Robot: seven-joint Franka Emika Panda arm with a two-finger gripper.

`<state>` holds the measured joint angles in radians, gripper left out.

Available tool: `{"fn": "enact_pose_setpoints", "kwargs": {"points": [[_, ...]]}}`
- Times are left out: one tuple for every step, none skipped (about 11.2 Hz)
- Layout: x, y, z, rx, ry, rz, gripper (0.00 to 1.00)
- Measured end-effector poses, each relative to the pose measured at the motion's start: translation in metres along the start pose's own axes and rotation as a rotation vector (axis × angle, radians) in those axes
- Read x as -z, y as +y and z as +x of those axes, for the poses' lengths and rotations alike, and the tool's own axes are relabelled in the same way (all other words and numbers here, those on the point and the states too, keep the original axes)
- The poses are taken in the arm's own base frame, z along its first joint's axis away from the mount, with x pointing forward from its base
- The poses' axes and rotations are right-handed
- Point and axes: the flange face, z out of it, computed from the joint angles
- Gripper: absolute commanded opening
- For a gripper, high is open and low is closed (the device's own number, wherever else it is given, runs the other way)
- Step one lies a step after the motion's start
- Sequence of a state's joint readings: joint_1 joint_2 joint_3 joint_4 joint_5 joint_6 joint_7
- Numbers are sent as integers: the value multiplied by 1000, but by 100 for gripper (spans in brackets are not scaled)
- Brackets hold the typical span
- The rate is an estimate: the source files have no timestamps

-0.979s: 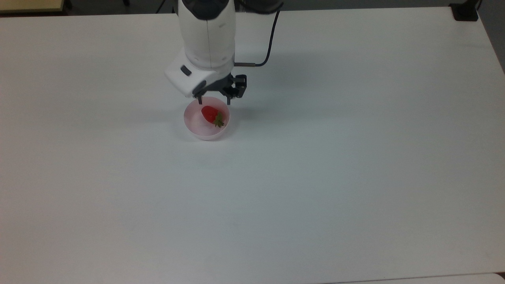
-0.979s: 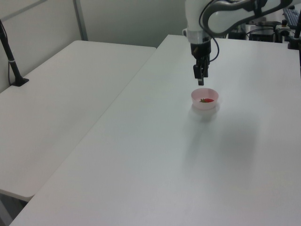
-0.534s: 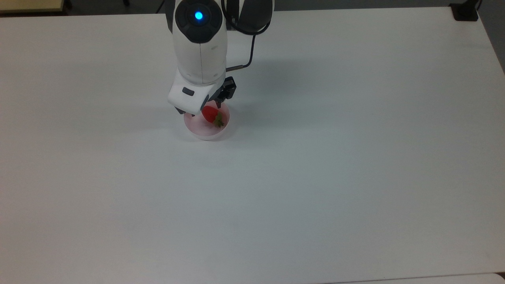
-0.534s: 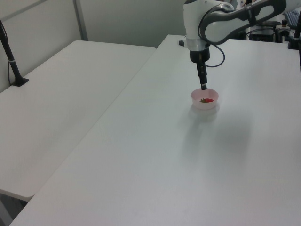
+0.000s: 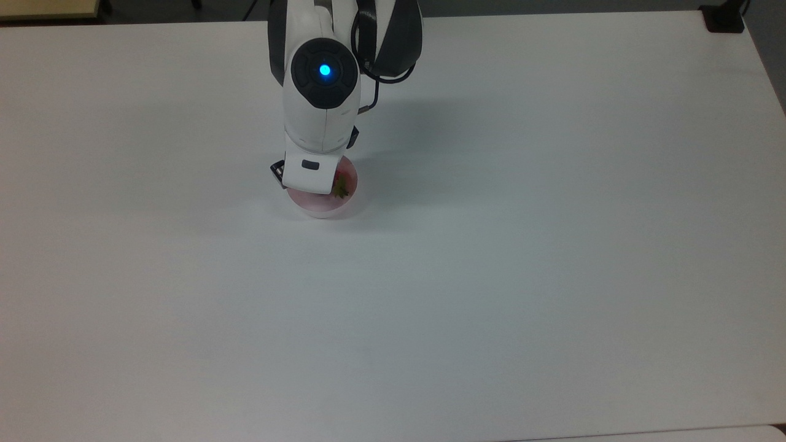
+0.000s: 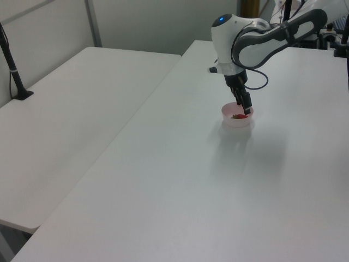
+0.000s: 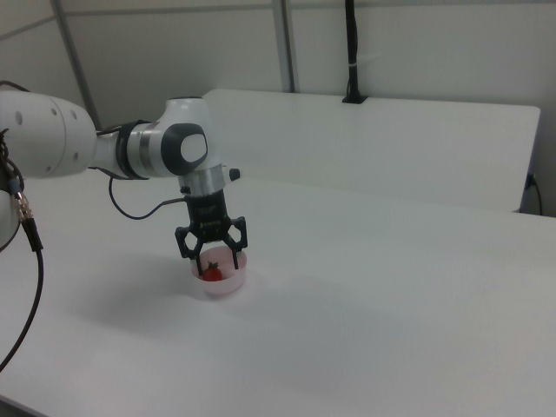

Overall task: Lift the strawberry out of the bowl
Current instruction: 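Lower the gripper into the pink bowl around the red strawberry, then close the gripper on the red strawberry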

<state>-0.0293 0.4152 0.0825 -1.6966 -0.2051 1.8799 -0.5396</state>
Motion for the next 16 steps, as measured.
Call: {"fn": "enact_pose_setpoints", "kwargs": {"points": [[-3,-2,1,5,-4,3,75],[-5,-3,4,9,-2,1,75],[-7,-4,7,13,5,-2,75],[-9,-4,9,15,8,-3,75],[-12,-3,11,15,15,-6,72],[-14,-3,14,11,25,-11,69],[-17,-3,15,3,25,-10,62],[-20,-3,16,-6,21,-7,53],[-23,-3,18,-20,19,-4,43],[-24,-3,18,-26,18,-3,39],[-24,-3,18,-30,19,-3,35],[-23,-3,18,-32,20,-4,35],[-23,-3,18,-33,20,-4,35],[-22,-3,19,-36,23,-6,35],[-16,0,19,-41,34,-13,35],[-6,3,18,-50,46,-21,35]]}}
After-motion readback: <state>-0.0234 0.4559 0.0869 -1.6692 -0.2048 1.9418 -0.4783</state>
